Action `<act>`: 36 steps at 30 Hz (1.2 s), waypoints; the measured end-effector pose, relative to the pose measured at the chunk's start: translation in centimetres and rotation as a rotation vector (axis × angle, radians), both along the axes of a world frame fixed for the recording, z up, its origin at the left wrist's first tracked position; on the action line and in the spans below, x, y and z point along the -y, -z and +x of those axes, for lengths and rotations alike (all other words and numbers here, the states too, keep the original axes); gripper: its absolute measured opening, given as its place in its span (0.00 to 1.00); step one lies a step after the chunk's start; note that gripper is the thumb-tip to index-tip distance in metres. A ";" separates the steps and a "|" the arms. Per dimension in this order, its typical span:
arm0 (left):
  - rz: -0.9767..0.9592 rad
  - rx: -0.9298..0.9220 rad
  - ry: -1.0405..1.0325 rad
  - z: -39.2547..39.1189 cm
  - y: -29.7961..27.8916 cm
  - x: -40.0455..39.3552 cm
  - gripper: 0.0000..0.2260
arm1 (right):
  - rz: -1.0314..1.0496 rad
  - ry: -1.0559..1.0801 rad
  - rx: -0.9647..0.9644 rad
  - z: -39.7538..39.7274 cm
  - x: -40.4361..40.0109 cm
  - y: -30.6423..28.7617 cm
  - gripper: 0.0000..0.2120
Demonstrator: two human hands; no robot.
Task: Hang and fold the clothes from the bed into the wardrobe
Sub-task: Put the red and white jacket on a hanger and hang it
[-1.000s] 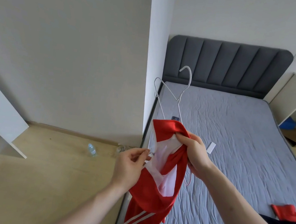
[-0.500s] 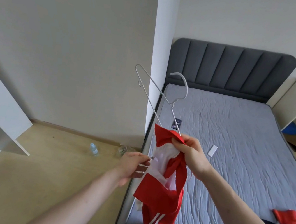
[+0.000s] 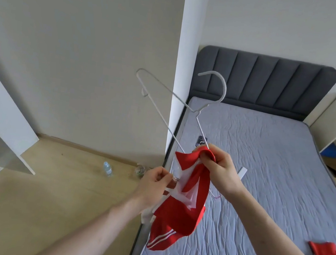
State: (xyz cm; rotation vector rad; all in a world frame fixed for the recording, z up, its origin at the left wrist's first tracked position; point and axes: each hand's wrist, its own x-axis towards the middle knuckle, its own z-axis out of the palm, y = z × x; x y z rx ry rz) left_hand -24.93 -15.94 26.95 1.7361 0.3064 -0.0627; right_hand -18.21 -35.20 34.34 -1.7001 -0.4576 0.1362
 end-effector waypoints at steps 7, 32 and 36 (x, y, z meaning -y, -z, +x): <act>-0.051 -0.024 -0.027 0.4 2.1 -0.4 0.14 | 0.265 -0.075 -0.227 -1.5 -1.6 0.1 0.10; 0.658 0.385 0.322 2.5 -4.5 0.6 0.08 | -0.034 0.039 -0.302 -0.7 0.0 -1.2 0.14; 0.660 0.451 0.229 3.9 -5.0 0.3 0.08 | -0.162 0.174 -0.202 0.8 2.7 -1.0 0.10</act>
